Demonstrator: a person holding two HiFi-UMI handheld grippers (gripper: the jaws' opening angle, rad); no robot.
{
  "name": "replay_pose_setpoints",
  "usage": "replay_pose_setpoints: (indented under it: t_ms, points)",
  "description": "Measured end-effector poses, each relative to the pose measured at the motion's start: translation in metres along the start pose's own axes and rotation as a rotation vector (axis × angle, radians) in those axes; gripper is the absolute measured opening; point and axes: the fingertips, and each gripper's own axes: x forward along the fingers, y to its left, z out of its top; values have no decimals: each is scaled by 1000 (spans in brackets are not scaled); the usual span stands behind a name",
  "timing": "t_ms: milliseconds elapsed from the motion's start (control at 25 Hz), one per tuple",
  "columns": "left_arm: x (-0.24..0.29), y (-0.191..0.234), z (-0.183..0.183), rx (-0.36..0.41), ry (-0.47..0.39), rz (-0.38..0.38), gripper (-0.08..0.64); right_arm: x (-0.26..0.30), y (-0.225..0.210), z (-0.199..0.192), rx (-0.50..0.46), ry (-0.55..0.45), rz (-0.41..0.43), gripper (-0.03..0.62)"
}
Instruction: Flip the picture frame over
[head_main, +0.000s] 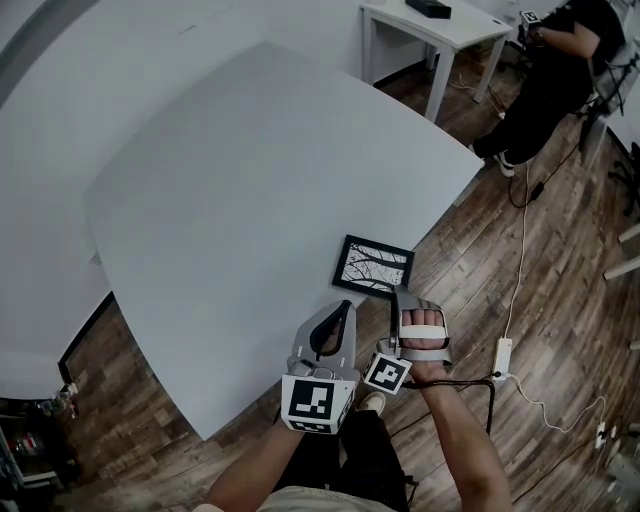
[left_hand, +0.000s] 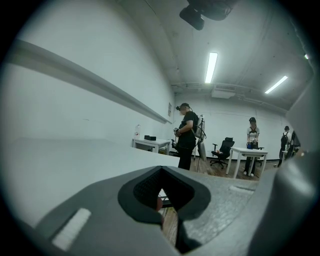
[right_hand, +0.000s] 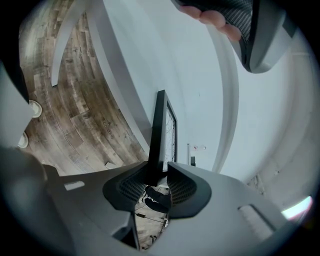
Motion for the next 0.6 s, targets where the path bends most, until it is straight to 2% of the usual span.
replay_pose_setpoints:
  t_ms: [240,600]
  points:
    - [-2,0,-1,-8,6,-6,0,-3,-1,1,28,1,6,120]
    - [2,2,7,-13,-2,-7,0,-8,-27,7,92,-23,-14,95]
